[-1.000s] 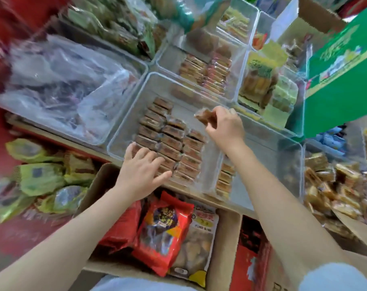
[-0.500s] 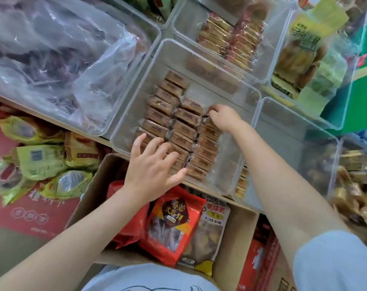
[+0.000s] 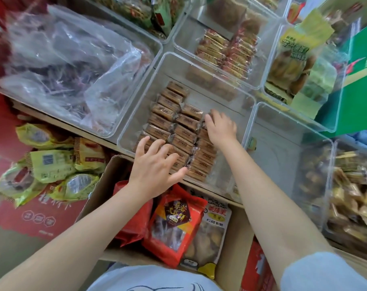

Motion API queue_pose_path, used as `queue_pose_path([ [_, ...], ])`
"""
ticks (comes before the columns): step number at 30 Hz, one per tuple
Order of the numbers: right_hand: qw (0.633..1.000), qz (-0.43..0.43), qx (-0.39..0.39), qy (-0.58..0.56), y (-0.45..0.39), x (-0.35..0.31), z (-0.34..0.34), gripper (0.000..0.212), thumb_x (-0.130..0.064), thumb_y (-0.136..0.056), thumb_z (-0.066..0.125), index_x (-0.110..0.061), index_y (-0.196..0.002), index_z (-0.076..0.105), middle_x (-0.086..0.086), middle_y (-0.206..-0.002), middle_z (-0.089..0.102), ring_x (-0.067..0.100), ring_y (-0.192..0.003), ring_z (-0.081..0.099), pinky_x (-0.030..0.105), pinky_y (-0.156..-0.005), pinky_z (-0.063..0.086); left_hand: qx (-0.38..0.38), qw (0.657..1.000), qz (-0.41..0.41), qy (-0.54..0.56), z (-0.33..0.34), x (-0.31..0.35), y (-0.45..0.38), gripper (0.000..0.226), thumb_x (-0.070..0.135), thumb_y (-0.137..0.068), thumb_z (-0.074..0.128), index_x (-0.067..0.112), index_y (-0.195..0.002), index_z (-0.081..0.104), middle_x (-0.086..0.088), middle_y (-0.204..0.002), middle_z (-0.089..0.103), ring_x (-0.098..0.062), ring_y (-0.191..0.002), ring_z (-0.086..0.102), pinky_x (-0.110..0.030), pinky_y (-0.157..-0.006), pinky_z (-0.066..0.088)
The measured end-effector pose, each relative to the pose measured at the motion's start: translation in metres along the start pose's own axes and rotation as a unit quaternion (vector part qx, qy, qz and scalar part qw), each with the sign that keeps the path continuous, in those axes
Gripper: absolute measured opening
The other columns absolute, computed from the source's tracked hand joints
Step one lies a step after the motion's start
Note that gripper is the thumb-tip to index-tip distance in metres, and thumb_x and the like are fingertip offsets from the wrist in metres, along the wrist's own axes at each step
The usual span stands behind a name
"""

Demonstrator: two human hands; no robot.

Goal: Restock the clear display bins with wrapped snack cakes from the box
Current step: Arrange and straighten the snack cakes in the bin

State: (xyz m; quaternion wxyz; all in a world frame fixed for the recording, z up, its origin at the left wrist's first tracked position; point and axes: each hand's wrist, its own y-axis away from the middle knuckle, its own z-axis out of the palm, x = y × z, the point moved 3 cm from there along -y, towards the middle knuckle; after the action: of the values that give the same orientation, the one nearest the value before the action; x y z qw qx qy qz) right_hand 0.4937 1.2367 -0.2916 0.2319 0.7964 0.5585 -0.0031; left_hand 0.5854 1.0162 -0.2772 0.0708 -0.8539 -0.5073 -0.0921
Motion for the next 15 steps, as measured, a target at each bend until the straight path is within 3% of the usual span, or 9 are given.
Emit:
queue_pose_path([
  [3, 0.994, -0.045, 0.019, -0.099, 0.052, 0.006, -0.035, 0.042, -0.036, -0.104, 0.039, -0.021, -0.142, 0.049, 0.003, -0.138, 0.052, 0.019, -0.128, 0.046, 0.044, -0.112, 0.035, -0.022, 1.0, -0.002, 0.008, -0.003, 0.001, 0.0, 0.054, 0.063, -0.093, 0.04, 0.025, -0.095, 0.079, 0.004, -0.109, 0.071, -0.022, -0.116, 0.058, -0.051, -0.112, 0.028],
  [5, 0.987, -0.069, 0.023, -0.143, 0.096, 0.023, -0.059, 0.031, -0.03, -0.103, 0.046, -0.021, -0.129, 0.06, -0.002, -0.123, 0.06, 0.013, -0.112, 0.054, 0.034, -0.099, 0.045, -0.058, 0.998, -0.008, 0.01, -0.007, 0.002, -0.001, 0.057, 0.065, -0.092, 0.035, 0.028, -0.097, 0.078, 0.006, -0.11, 0.07, -0.02, -0.116, 0.056, -0.05, -0.11, 0.028],
  [7, 0.982, -0.073, 0.032, -0.17, 0.145, 0.047, -0.083, 0.021, -0.026, -0.101, 0.05, -0.024, -0.112, 0.069, -0.008, -0.1, 0.066, 0.006, -0.091, 0.058, 0.027, -0.082, 0.046, -0.089, 0.995, -0.026, 0.025, -0.011, 0.007, -0.002, 0.062, 0.066, -0.091, 0.028, 0.029, -0.103, 0.075, 0.005, -0.115, 0.068, -0.021, -0.119, 0.052, -0.049, -0.11, 0.026],
  [9, 0.983, -0.062, 0.049, -0.166, 0.193, 0.079, -0.105, 0.019, -0.025, -0.1, 0.053, -0.024, -0.102, 0.072, -0.011, -0.087, 0.067, 0.007, -0.082, 0.059, 0.027, -0.074, 0.045, -0.097, 0.992, -0.042, 0.068, -0.016, 0.024, -0.002, 0.059, 0.061, -0.09, 0.03, 0.025, -0.114, 0.071, -0.001, -0.125, 0.063, -0.025, -0.125, 0.048, -0.048, -0.11, 0.024],
  [12, 0.984, -0.035, 0.103, -0.139, 0.257, 0.138, -0.133, 0.017, -0.022, -0.099, 0.056, -0.021, -0.1, 0.073, -0.006, -0.086, 0.07, 0.012, -0.081, 0.062, 0.033, -0.077, 0.049, -0.083, 0.987, -0.007, 0.137, -0.03, 0.093, 0.007, 0.055, 0.052, -0.09, 0.041, 0.016, -0.12, 0.069, -0.01, -0.128, 0.061, -0.033, -0.125, 0.049, -0.05, -0.108, 0.03],
  [15, 0.974, 0.006, 0.178, -0.139, 0.321, 0.2, -0.167, 0.016, -0.016, -0.098, 0.058, -0.014, -0.099, 0.074, -0.003, -0.087, 0.07, 0.004, -0.079, 0.057, 0.015, -0.074, 0.044, -0.111, 0.969, 0.079, 0.206, -0.037, 0.193, 0.027, 0.069, 0.057, -0.083, 0.034, 0.012, -0.124, 0.068, -0.013, -0.126, 0.062, -0.036, -0.122, 0.051, -0.048, -0.103, 0.037],
])
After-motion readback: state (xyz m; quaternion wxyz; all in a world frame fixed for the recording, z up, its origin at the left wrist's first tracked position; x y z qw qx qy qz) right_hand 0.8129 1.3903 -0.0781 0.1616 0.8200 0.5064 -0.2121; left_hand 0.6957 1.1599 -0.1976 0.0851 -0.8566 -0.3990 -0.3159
